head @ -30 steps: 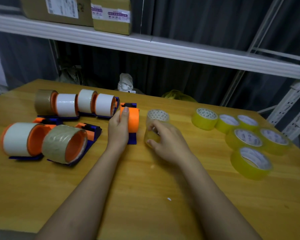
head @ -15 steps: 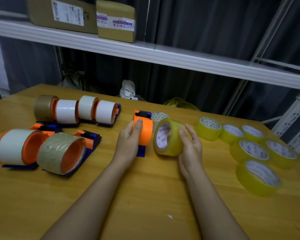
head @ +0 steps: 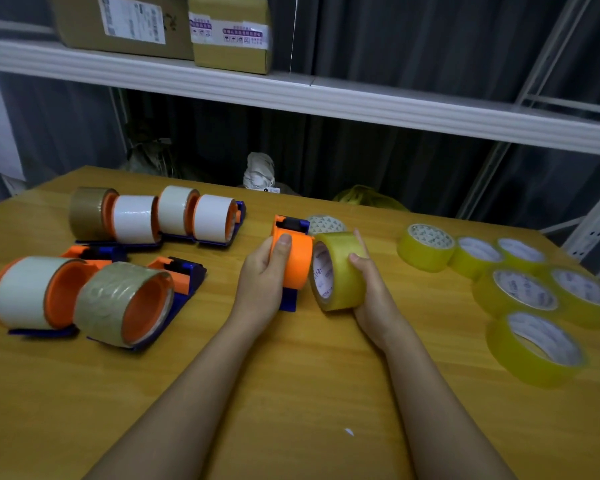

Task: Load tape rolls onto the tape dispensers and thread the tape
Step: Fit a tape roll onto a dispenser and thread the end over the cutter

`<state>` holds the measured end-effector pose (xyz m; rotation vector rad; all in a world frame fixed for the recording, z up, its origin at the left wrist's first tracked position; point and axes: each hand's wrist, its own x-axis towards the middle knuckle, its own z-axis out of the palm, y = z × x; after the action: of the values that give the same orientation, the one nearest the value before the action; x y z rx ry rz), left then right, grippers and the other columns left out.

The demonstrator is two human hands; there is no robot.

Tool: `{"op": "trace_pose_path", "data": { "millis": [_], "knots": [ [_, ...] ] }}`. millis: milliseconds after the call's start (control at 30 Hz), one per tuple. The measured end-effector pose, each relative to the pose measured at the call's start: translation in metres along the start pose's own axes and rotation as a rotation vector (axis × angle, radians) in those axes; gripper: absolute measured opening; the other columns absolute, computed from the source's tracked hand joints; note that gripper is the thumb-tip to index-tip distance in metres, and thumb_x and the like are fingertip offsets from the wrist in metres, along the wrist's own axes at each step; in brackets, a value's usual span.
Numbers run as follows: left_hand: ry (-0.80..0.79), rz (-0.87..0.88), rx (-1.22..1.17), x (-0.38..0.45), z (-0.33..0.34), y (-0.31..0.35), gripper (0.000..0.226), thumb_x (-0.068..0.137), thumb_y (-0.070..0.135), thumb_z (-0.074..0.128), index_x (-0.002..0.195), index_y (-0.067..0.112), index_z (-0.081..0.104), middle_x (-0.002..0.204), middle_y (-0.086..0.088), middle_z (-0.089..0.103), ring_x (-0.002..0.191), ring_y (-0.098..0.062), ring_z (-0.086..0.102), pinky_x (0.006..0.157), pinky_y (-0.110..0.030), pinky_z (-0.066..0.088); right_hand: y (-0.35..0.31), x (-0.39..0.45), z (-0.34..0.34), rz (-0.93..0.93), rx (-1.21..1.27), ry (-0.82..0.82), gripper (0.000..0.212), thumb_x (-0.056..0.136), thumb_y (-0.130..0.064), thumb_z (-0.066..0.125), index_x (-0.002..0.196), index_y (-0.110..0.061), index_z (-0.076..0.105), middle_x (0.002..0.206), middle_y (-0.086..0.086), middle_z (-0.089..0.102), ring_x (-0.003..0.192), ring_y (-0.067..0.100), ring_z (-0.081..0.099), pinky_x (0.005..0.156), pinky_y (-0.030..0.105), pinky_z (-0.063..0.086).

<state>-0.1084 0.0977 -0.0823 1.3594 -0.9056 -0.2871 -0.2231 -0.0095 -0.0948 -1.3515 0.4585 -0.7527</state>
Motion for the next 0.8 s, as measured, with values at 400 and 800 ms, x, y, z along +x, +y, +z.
{"op": "trace_pose_path", "data": {
  "millis": [400, 800],
  "knots": [
    [-0.032, 0.002, 0.000, -0.003, 0.001, 0.002, 0.034, 0.102, 0.030, 0.036, 0.078, 0.014, 0.054, 0.062, 0.004, 0.048, 0.052, 0.001, 0.047, 0.050, -0.009, 0.035, 0.004, 0.004, 0.008, 0.049, 0.071, 0.112, 0.073, 0.074, -0.054, 0.053, 0.137, -0.016, 0.049, 0.122, 0.010, 0.066, 0.109, 0.023, 0.064, 0.092, 0.037, 0.051],
    [-0.128, 0.112, 0.017, -0.010, 0.009, 0.009, 0.057, 0.092, 0.044, 0.039, 0.086, -0.012, 0.051, 0.070, -0.023, 0.049, 0.060, -0.029, 0.046, 0.055, -0.033, 0.038, 0.008, -0.002, 0.009, 0.047, 0.191, 0.056, 0.038, 0.095, -0.037, 0.036, 0.103, -0.014, 0.065, 0.084, 0.003, 0.075, 0.077, 0.015, 0.070, 0.067, 0.028, 0.057]
  ]
}}
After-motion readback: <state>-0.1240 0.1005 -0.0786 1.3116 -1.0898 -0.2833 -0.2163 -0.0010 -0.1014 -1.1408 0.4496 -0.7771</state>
